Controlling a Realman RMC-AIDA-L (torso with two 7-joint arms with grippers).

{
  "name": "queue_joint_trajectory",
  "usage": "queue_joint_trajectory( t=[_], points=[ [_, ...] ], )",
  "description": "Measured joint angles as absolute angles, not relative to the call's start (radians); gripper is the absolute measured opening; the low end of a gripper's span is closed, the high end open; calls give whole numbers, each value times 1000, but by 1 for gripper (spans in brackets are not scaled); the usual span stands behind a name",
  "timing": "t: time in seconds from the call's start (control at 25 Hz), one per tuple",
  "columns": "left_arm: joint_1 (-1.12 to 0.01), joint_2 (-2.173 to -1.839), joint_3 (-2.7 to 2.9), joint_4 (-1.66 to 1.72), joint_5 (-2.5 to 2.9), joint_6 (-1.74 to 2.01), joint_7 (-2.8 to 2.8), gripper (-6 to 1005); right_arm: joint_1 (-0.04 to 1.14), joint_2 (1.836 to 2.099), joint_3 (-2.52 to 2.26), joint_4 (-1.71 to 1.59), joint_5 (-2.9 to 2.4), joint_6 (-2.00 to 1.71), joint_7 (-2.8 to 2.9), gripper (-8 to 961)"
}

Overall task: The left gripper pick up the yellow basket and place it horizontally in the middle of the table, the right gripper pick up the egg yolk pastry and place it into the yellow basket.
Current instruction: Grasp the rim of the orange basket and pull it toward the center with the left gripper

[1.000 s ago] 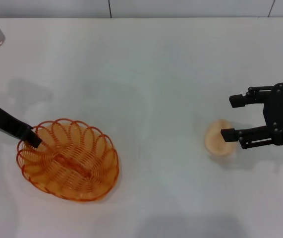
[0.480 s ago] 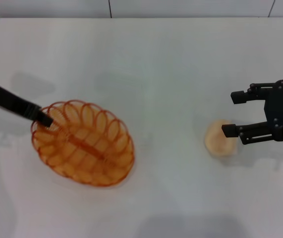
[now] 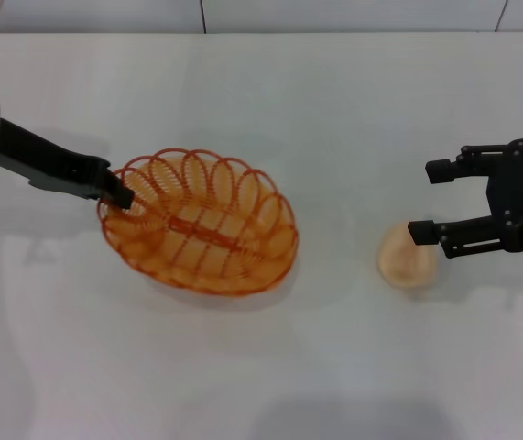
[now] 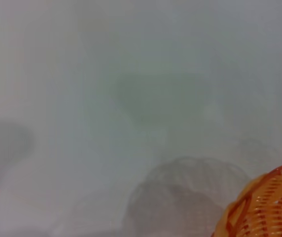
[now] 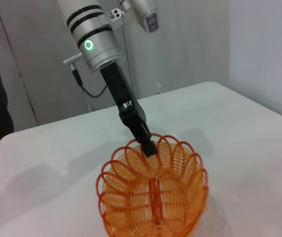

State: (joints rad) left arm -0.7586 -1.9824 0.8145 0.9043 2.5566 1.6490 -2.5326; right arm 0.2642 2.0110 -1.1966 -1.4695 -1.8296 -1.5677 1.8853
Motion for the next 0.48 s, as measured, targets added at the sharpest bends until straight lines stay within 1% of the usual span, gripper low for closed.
queue_joint_trajectory(
  t=[0.16,0.48],
  points=[
    [-755,-1991,814,900,2534,1649,-2619,80,270,2011,-1196,-1470,-1828,-1567,1885,813],
    [-733,-1990,814,899,2527,1642,-2756,79,274,2011,-1200,-1476,-1816,-1574,1885,813]
  ],
)
